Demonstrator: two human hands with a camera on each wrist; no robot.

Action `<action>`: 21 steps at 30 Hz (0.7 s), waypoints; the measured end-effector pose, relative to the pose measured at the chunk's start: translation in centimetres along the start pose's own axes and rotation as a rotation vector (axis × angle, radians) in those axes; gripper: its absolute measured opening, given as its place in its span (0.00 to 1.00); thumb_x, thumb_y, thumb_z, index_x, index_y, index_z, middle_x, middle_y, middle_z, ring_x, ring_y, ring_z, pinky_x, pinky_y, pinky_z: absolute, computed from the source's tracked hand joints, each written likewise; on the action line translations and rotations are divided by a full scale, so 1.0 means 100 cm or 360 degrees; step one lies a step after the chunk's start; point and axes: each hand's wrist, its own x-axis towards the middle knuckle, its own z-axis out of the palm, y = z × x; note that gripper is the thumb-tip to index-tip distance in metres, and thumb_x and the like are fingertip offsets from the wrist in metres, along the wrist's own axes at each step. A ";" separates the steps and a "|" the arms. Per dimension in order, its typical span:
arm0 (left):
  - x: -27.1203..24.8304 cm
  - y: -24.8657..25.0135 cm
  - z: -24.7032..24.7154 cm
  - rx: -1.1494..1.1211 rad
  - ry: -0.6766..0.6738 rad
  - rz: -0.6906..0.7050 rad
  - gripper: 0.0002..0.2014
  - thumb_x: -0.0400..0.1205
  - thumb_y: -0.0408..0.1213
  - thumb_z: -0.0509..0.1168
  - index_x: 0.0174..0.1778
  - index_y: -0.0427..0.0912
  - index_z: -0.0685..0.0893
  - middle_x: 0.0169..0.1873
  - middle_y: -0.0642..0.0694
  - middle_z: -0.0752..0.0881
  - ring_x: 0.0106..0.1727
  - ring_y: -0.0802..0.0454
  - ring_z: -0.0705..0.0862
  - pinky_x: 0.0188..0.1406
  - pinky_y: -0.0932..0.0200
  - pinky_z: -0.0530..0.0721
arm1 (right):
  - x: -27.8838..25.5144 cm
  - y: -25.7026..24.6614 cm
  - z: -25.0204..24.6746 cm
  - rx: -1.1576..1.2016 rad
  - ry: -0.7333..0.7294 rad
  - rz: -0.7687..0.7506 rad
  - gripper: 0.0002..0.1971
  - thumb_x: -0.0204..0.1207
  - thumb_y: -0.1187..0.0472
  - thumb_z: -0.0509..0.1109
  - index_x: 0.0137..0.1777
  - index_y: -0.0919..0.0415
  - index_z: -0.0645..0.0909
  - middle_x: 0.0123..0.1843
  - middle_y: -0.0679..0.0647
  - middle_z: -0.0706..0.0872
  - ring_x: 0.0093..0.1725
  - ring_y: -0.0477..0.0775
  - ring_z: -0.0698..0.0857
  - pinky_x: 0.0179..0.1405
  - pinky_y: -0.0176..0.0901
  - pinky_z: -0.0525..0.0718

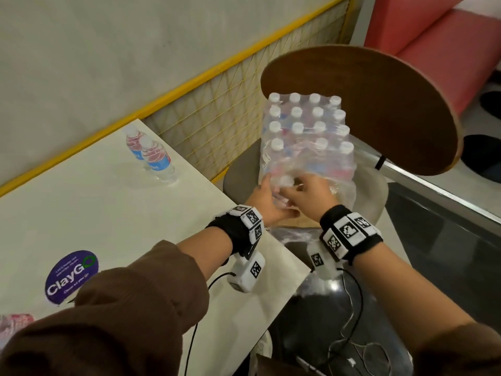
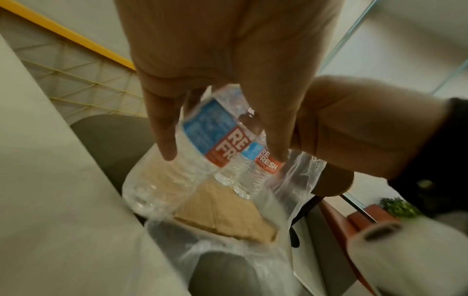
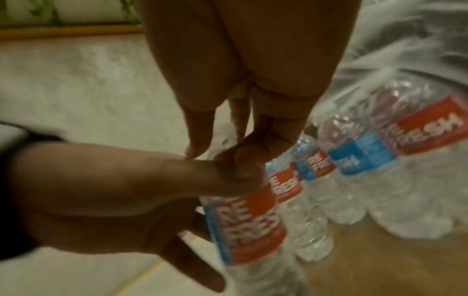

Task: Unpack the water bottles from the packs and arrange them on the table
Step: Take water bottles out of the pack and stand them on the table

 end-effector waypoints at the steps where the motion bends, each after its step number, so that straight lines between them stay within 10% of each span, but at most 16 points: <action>1: 0.003 -0.003 0.002 -0.0032 0.0047 -0.0016 0.48 0.66 0.45 0.79 0.77 0.48 0.58 0.62 0.45 0.81 0.60 0.45 0.83 0.59 0.51 0.82 | -0.003 0.000 0.002 0.0109 -0.0114 0.0001 0.08 0.76 0.57 0.71 0.53 0.58 0.82 0.41 0.46 0.86 0.39 0.46 0.86 0.39 0.38 0.85; 6: 0.005 -0.022 0.002 -0.0033 0.0185 -0.0070 0.28 0.69 0.42 0.76 0.64 0.46 0.77 0.47 0.53 0.84 0.49 0.52 0.83 0.47 0.62 0.77 | 0.019 0.003 0.002 0.0071 -0.0268 0.0268 0.14 0.81 0.68 0.60 0.63 0.65 0.81 0.60 0.59 0.86 0.58 0.53 0.83 0.65 0.45 0.77; 10: -0.005 -0.031 0.005 -0.0237 0.0263 0.0055 0.36 0.68 0.39 0.78 0.73 0.51 0.74 0.59 0.46 0.84 0.60 0.50 0.82 0.66 0.54 0.79 | 0.041 0.002 0.002 -0.0558 -0.0336 0.0406 0.24 0.87 0.57 0.51 0.81 0.64 0.58 0.83 0.60 0.59 0.82 0.60 0.60 0.78 0.49 0.58; 16: -0.034 -0.039 -0.009 -0.0233 0.0277 0.0173 0.32 0.70 0.39 0.78 0.70 0.55 0.77 0.75 0.49 0.70 0.73 0.52 0.72 0.74 0.59 0.68 | 0.034 -0.040 -0.005 -0.0922 -0.0434 0.0330 0.26 0.86 0.68 0.49 0.82 0.67 0.48 0.84 0.59 0.55 0.82 0.57 0.57 0.72 0.29 0.54; 21: -0.064 -0.033 -0.042 -0.0315 0.0208 0.0168 0.22 0.67 0.43 0.80 0.56 0.59 0.83 0.50 0.55 0.87 0.50 0.61 0.85 0.51 0.73 0.81 | 0.041 0.019 0.008 -0.1097 -0.0362 0.0338 0.24 0.79 0.59 0.60 0.73 0.69 0.65 0.81 0.62 0.64 0.77 0.62 0.68 0.77 0.53 0.69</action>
